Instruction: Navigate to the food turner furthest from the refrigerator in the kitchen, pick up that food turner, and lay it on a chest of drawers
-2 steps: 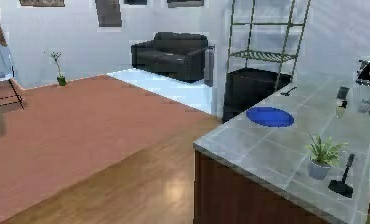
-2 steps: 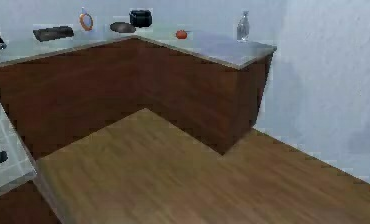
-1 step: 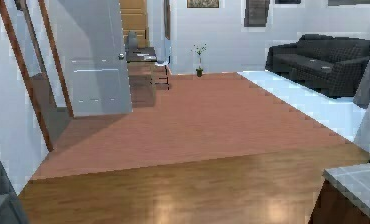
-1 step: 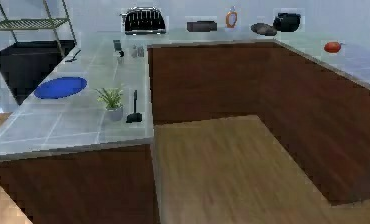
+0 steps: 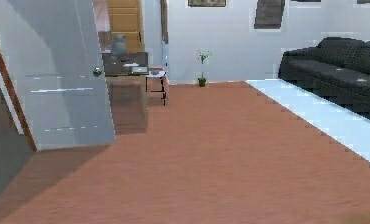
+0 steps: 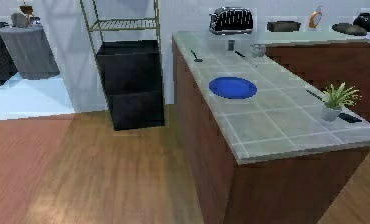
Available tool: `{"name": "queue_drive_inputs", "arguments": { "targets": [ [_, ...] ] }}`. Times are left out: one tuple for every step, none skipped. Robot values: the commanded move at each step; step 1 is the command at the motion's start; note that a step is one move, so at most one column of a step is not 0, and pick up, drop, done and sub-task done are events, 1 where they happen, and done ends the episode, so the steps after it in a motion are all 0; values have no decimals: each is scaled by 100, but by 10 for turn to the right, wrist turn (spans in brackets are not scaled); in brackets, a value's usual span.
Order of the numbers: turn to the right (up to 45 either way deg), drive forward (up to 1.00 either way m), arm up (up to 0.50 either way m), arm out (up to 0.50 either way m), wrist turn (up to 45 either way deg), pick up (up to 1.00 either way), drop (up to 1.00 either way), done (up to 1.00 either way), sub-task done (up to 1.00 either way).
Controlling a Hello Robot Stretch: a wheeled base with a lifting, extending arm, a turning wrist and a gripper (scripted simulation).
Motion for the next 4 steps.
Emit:
{"name": "queue_drive_inputs", "arguments": {
  "targets": [
    [-120, 0, 0, 0, 0, 0, 0, 0, 0],
    [0, 15, 0, 0, 0, 0, 0, 0, 0],
    [450, 0, 0, 0, 0, 0, 0, 0, 0],
    [390, 0, 0, 0, 0, 0, 0, 0, 0]
  ]
}}
